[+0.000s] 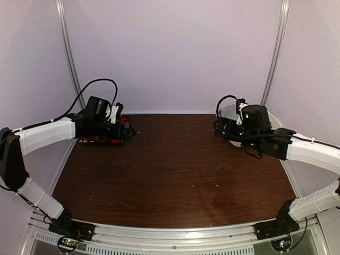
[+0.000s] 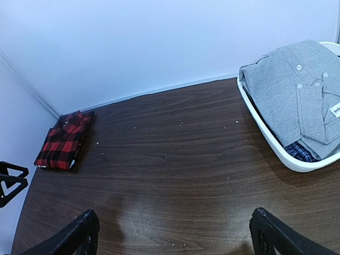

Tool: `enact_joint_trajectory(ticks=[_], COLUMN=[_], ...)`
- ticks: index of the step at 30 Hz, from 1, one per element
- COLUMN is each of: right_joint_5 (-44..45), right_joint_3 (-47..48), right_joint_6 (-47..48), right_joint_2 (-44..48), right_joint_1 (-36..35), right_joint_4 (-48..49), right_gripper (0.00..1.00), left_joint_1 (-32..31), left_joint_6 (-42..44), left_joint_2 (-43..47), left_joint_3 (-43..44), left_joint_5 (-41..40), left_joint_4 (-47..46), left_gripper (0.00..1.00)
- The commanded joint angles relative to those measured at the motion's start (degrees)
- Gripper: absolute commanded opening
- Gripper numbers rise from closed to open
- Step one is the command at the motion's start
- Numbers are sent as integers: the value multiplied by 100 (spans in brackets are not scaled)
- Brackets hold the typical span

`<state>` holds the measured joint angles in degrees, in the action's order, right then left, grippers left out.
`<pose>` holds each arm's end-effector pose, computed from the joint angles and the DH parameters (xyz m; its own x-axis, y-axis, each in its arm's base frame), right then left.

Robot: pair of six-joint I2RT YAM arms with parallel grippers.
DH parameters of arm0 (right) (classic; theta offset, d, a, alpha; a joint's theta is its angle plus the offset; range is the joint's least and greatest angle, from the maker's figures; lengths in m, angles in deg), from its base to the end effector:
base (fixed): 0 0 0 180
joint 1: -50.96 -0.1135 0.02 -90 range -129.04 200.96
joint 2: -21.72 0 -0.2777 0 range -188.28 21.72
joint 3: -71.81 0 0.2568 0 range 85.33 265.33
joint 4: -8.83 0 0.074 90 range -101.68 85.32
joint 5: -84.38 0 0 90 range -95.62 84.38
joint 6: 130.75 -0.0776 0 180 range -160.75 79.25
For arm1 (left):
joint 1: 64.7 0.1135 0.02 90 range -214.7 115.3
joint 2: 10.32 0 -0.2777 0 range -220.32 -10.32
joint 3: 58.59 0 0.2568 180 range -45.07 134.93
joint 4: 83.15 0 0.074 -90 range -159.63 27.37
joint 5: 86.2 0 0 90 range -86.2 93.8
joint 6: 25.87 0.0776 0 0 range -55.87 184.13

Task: Fold and stack the long sleeve shirts
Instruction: Reset both arms

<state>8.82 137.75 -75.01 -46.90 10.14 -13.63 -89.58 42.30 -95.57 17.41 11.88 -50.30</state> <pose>0.2475 0.1882 0.2967 -0.5259 0.2661 -0.8078 -0.2010 0.8840 0.4221 0.3242 -0.1624 0.2478 -0.7547 -0.0558 -0.6537 0.2483 0.8979 -0.3634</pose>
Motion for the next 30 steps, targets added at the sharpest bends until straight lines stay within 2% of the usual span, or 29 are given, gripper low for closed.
enact_joint_trajectory(ticks=[1,8,30], right_joint_5=[357,478,753], right_joint_3=[78,45,-48], right_joint_6=[33,29,102], right_joint_2=[183,313,526], right_joint_1=[21,36,46], right_joint_4=[186,267,53], right_gripper=[100,100,100], left_joint_1=[-351,-664,-675], left_joint_6=[-66,97,143], left_joint_2=[385,424,289], left_joint_3=[-38,120,11], left_joint_5=[44,92,396], left_joint_4=[-597,-687,-1038], left_gripper=[98,98,98])
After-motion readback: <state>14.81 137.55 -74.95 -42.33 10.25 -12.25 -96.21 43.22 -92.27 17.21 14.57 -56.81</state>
